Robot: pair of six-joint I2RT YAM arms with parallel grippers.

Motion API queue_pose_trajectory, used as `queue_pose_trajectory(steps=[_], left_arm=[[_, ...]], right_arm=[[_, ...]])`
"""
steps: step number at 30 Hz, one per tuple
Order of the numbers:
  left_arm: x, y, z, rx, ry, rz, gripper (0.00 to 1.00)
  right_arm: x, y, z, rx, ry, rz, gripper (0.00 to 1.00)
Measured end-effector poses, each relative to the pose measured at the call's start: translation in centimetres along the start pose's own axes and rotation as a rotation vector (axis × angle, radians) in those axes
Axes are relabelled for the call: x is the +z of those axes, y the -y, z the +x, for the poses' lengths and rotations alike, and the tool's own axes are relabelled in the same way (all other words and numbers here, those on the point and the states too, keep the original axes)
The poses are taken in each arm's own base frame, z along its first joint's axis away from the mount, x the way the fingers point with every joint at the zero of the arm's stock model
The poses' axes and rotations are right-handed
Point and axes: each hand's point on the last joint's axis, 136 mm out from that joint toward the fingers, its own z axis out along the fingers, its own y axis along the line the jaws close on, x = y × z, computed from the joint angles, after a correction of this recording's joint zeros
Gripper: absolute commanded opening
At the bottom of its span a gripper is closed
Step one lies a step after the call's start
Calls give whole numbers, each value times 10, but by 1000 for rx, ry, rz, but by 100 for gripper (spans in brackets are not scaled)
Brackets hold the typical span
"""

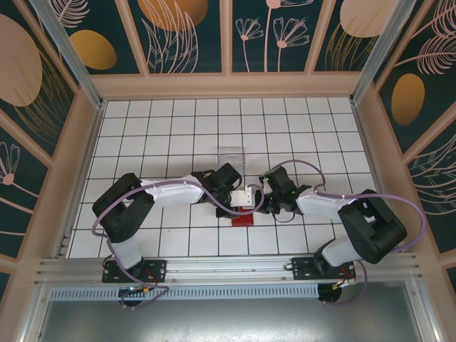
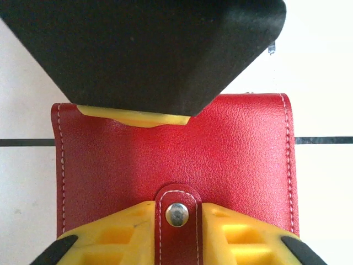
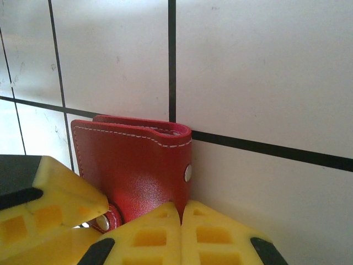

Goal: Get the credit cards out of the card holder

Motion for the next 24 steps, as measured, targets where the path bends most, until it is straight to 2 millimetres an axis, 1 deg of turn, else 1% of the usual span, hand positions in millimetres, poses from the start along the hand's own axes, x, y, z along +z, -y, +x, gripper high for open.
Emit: queue_pose_trajectory(steps=[3,11,19,24], left_arm=[[0,0,0,-2,0,0,18],[-4,-1,1,-20,30,-35,10],[-17,-1,2,-48,112,-103,3],[-25,-2,2,-79,163,-137,1]], right_arm=[[0,0,0,-1,2,0,0],[0,1,0,0,5,2,0],[-3,-5,-1,-4,4,-24,0],[-5,-8,-2,-9,5,-41,0]])
